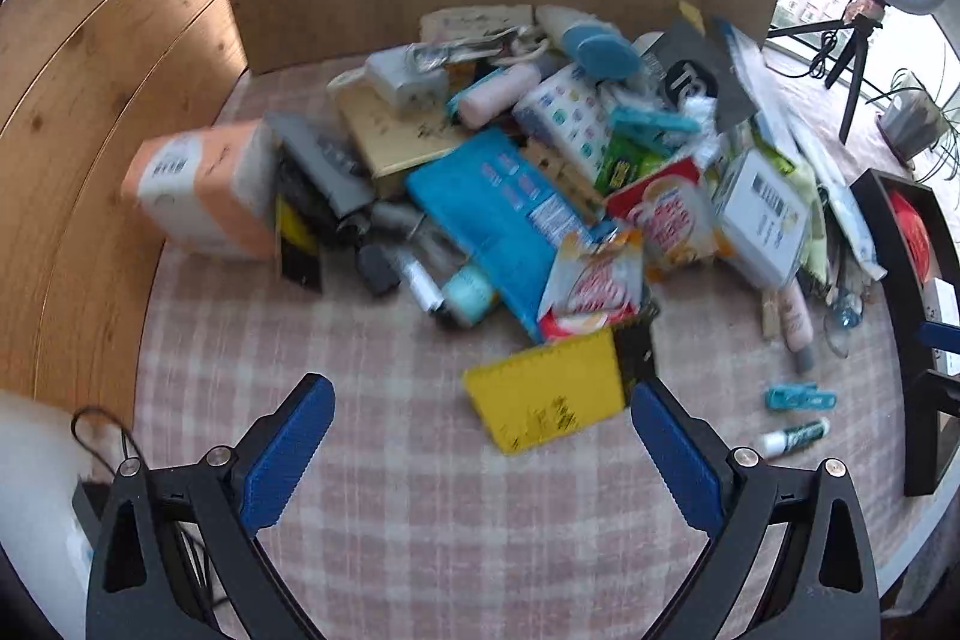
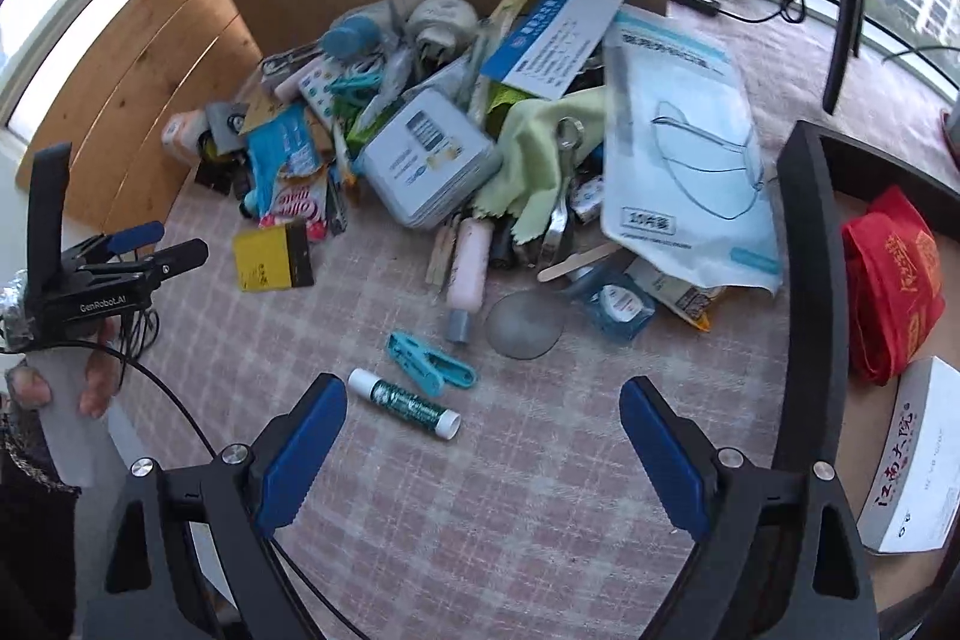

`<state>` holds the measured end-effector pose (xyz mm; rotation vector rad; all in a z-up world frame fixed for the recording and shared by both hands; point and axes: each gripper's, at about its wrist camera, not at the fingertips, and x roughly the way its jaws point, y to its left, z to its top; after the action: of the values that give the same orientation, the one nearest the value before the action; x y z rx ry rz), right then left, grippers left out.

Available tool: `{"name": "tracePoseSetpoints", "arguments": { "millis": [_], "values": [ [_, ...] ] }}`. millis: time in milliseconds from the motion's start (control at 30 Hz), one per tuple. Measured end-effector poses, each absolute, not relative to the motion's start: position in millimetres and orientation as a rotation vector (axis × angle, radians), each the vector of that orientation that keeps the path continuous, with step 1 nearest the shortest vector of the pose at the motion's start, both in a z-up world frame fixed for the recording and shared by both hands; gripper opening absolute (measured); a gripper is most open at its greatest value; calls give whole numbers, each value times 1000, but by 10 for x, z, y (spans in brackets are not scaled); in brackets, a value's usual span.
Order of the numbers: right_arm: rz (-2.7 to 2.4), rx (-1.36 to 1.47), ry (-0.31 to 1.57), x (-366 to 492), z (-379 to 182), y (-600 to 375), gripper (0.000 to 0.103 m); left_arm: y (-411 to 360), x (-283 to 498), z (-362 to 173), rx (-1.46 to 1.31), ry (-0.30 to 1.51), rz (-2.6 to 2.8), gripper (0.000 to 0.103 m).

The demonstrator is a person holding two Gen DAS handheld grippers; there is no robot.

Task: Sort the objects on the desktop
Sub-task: 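Withdraw the right gripper from the tray back toward the heap, then lower the right gripper toward the silver tin box in the heap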

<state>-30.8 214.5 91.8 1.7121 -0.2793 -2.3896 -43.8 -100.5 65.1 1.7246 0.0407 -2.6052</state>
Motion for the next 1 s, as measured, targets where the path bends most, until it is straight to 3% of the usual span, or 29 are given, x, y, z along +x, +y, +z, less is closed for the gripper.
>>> {"name": "tracePoseSetpoints", "arguments": {
  "millis": [133, 200, 400, 533, 667, 700, 767, 1000],
  "values": [
    [-2448, 1665, -312, -379, 1061, 2211, 88, -747, -562, 816, 1682, -39, -2706, 101],
    [-2462, 1642, -309, -445, 1140, 2190, 83, -611, -630, 879, 1681, -47, -2750, 101],
    [-2465, 1584, -59, -733, 1276, 1909, 81, -435, -760, 1010, 1653, -108, -2806, 101],
    [-2444, 1583, 48, -949, 1212, 1773, 81, -523, -807, 1034, 1669, 25, -2797, 100],
    [-2349, 1614, -47, -1242, 1136, 1837, 80, -369, -728, 938, 1669, 156, -2843, 100],
    [-2342, 1620, -49, -1296, 1127, 1838, 78, -294, -715, 903, 1661, 154, -2849, 100],
    [-2316, 1634, -55, -1422, 1110, 1841, 65, -131, -694, 822, 1636, 172, -2863, 100],
    [-2212, 1670, -37, -1732, 938, 1685, 55, 138, -835, 538, 1663, 327, -2818, 100]
  ]
}}
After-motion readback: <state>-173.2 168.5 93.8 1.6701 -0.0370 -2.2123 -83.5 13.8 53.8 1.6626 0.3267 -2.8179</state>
